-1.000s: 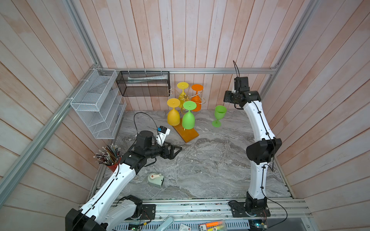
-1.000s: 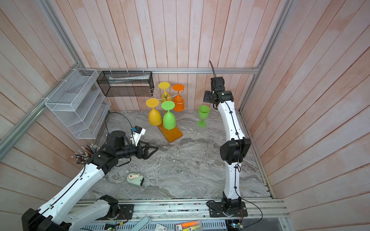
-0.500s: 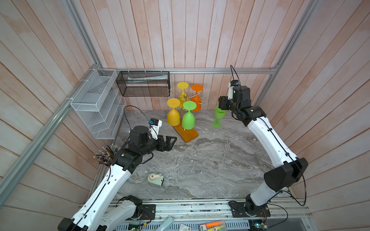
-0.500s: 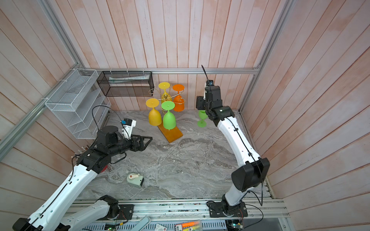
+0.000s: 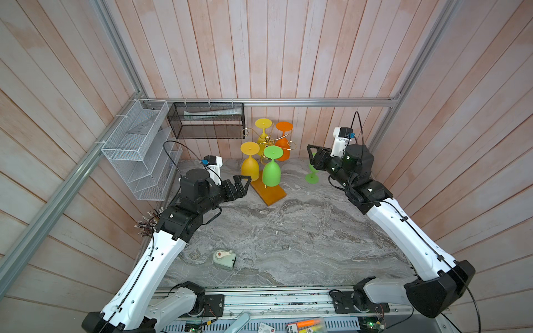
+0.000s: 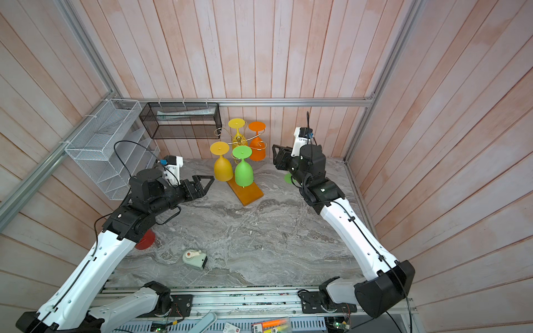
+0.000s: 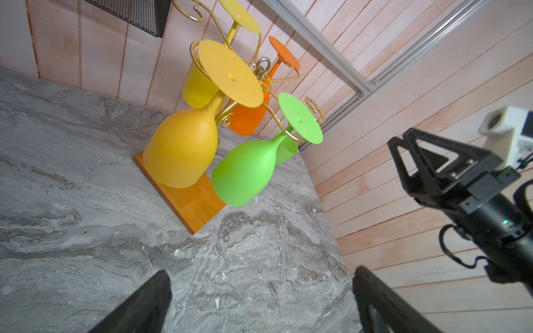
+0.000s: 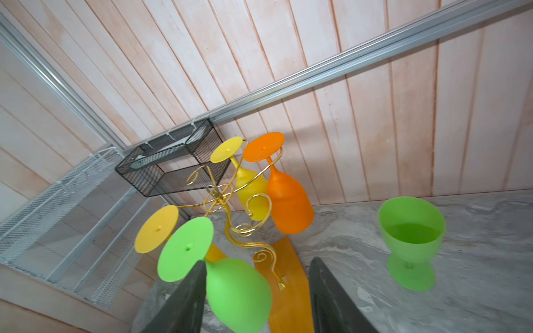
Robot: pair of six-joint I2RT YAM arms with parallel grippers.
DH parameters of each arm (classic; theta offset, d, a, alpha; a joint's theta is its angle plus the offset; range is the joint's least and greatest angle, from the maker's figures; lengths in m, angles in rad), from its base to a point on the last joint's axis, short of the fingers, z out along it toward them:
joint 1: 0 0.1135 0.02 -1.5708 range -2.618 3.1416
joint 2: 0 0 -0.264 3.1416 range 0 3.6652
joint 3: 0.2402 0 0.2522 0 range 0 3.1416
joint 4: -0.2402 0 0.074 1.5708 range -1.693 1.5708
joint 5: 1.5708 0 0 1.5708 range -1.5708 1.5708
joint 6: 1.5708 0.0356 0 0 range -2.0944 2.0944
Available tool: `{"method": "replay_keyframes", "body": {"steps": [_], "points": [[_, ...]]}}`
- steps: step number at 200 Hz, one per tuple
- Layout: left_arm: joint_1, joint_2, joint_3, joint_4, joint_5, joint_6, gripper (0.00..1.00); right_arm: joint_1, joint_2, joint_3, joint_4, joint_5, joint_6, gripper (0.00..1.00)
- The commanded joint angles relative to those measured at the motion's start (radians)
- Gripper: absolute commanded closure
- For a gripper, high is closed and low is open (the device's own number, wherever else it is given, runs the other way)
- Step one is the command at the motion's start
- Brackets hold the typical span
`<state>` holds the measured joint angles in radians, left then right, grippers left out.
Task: Take the wine glass off the wine glass rack
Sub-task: Pick up the wine glass from the wine glass rack.
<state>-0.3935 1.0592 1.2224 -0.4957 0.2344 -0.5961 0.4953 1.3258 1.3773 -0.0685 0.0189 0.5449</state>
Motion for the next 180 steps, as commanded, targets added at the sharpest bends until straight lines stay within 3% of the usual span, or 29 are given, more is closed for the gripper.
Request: {"method": "replay_keyframes", "body": {"steps": [1,26,98,149,180], "points": [[0.002,0.008,0.015,0.044,-0.008,-0.013,0.00,0.018,-0.026,-0.044,0.135,-0.059,0.212,0.49],[0.002,0.001,0.011,0.046,-0.021,0.086,0.00,0.035,-0.028,-0.081,0.199,-0.065,0.348,0.51],[0.002,-0.021,-0.018,0.083,-0.060,0.404,0.00,0.127,0.062,-0.063,0.247,-0.035,0.545,0.61],[0.004,-0.064,-0.136,0.228,0.054,0.511,0.00,0.164,0.131,-0.039,0.262,-0.014,0.632,0.66],[0.004,-0.109,-0.222,0.302,0.085,0.513,0.00,0.170,0.175,-0.029,0.274,-0.016,0.685,0.70]]}}
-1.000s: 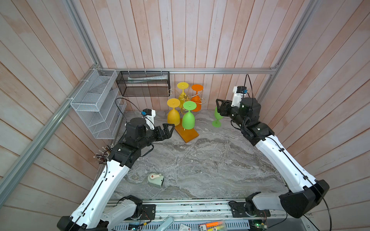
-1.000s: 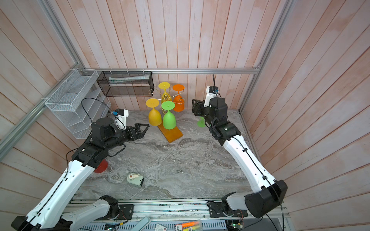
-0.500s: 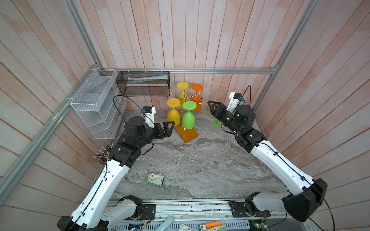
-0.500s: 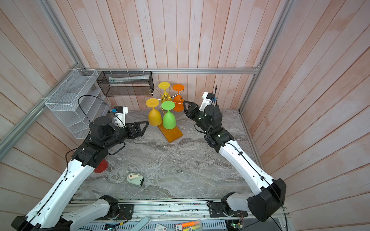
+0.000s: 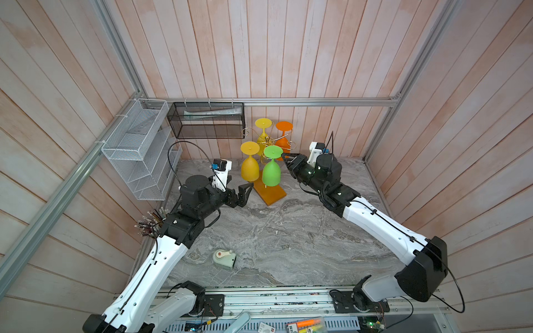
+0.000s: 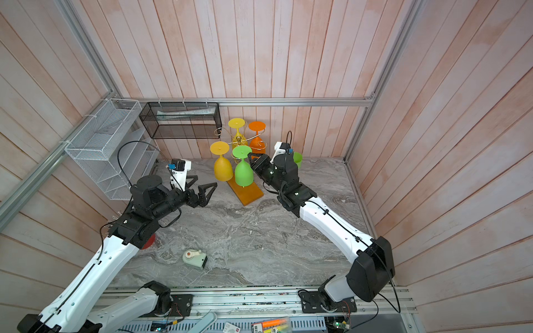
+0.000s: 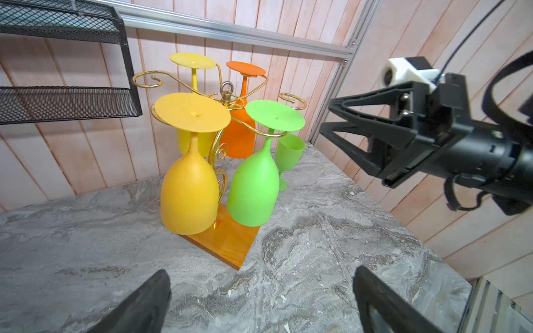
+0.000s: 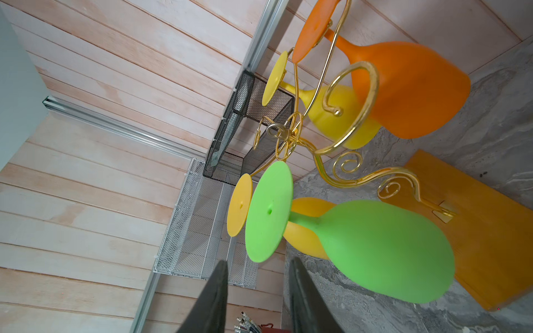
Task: Take the wine glass off the wine glass rack
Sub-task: Pick up the wine glass from the wine glass rack.
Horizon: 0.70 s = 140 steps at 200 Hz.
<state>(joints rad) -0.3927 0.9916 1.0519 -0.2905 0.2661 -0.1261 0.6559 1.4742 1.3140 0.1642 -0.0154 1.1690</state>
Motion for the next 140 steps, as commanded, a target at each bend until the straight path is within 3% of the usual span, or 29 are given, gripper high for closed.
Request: {"method": "replay_keyframes", "body": {"steps": [1,50,140], "points": [[0.003,-0.043,-0.053,0.098,0.054,0.043,0.00,0.009,0.028,0.034,0.041,0.019,0.061,0.70],[0.001,-0.073,-0.117,0.137,0.094,0.042,0.00,0.010,0.089,0.092,0.033,0.043,0.070,0.73],[0.002,-0.091,-0.155,0.163,0.089,0.043,0.00,0.002,0.167,0.163,0.043,0.046,0.090,0.94]]}}
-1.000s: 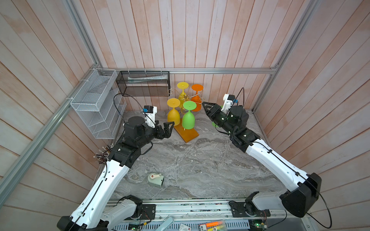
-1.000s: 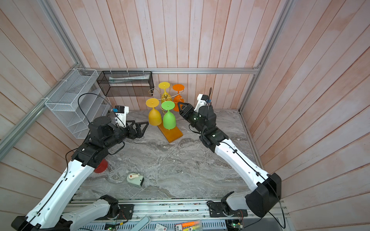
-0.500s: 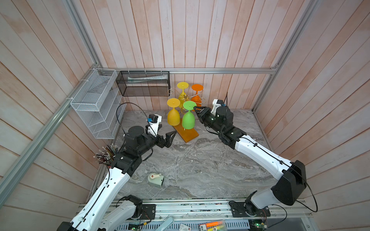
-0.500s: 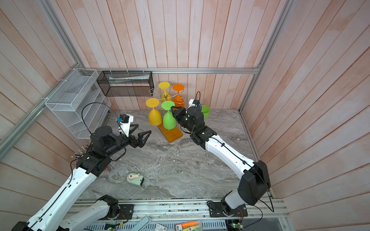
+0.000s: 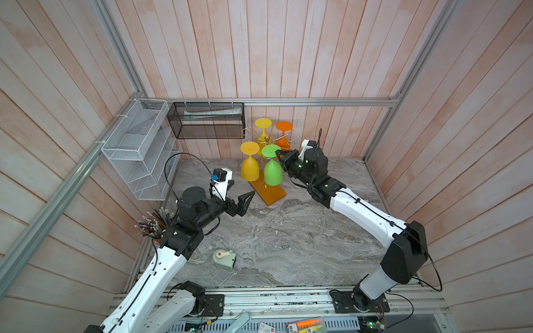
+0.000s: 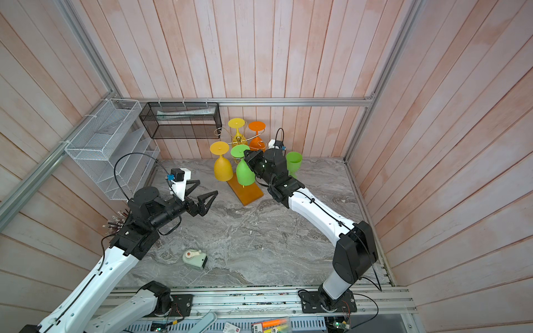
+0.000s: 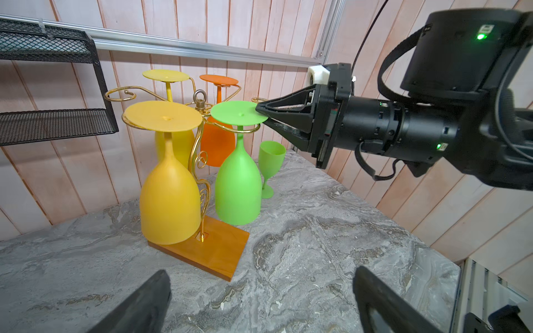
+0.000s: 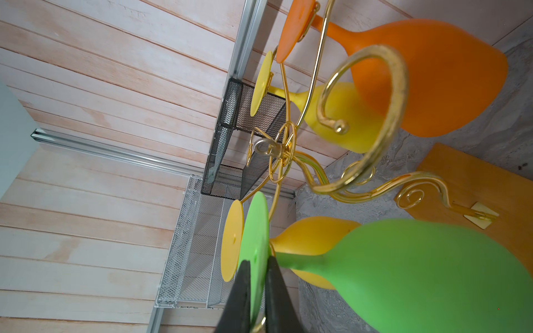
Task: Take the wine glass off the wine glass rack
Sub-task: Pick up the wine glass from the wine glass rack.
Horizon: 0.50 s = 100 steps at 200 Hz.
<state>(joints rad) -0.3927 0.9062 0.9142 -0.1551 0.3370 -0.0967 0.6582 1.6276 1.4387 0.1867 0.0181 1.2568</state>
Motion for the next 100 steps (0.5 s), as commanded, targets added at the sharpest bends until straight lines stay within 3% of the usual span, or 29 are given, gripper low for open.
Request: {"method": "replay_keyframes", "body": {"steps": [1,36,100], "points": [[0.002,-0.006,-0.018,0.028,0.018,0.014,0.00,0.000,0.013,0.038,0.021,0.012,0.002,0.94],[0.002,-0.001,-0.020,0.031,0.018,0.013,0.00,-0.001,0.001,0.034,0.018,0.025,-0.005,1.00],[0.002,0.011,-0.022,0.033,0.019,0.014,0.00,0.005,-0.024,0.018,0.024,0.023,-0.010,1.00]]}}
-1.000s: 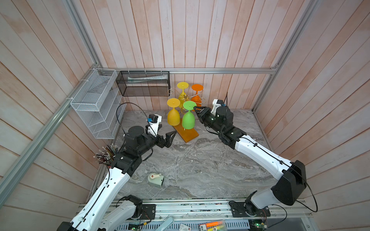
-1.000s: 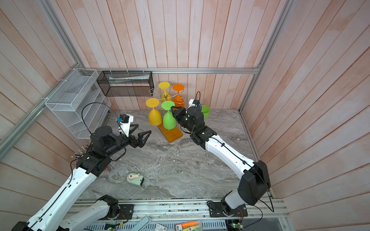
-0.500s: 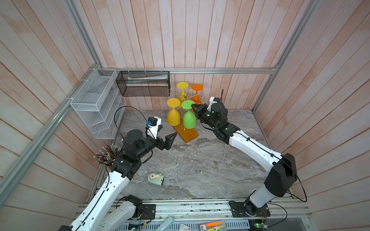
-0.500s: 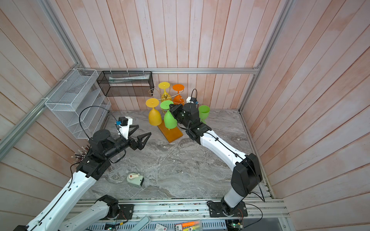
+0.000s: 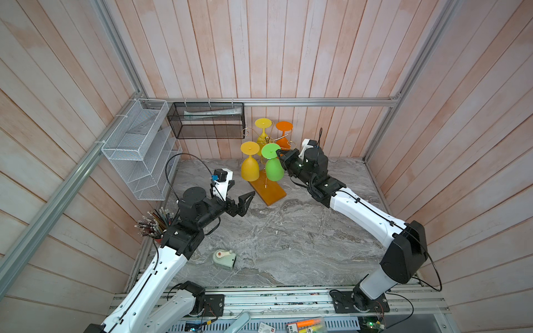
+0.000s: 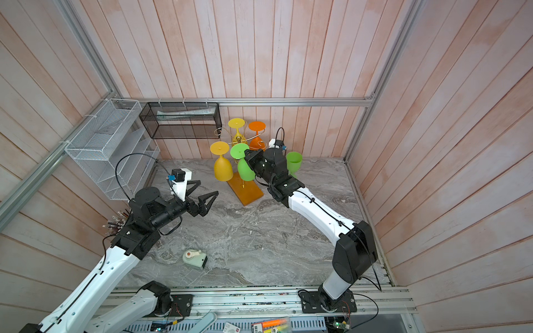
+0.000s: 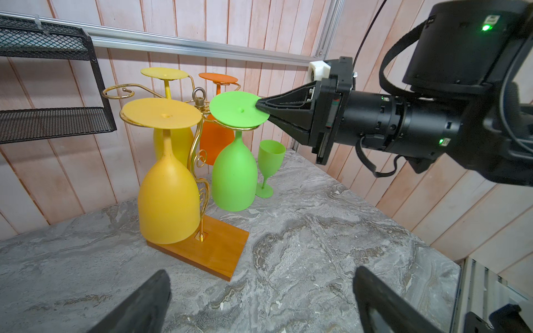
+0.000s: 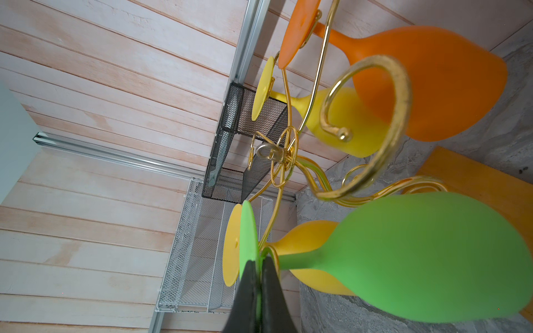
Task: Take the wine glass off the wine glass rack
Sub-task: Pick up the wine glass from the wine glass rack.
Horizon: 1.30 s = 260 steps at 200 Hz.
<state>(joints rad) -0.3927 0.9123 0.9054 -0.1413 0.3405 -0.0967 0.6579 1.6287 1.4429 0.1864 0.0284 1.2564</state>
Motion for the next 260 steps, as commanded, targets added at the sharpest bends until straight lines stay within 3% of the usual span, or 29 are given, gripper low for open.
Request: {"method": "replay_keyframes", "body": {"steps": [1,150,260], "points": [[0.002,0.005,-0.013,0.019,0.015,0.014,0.00,0.006,-0.026,0.013,0.025,0.012,-0.009,1.00],[0.000,0.013,-0.016,0.011,0.011,0.014,0.00,0.052,-0.111,-0.050,0.002,0.056,-0.051,1.00],[0.000,0.026,-0.011,0.003,0.009,0.014,0.00,0.065,-0.027,0.021,0.003,0.011,-0.046,1.00]]}}
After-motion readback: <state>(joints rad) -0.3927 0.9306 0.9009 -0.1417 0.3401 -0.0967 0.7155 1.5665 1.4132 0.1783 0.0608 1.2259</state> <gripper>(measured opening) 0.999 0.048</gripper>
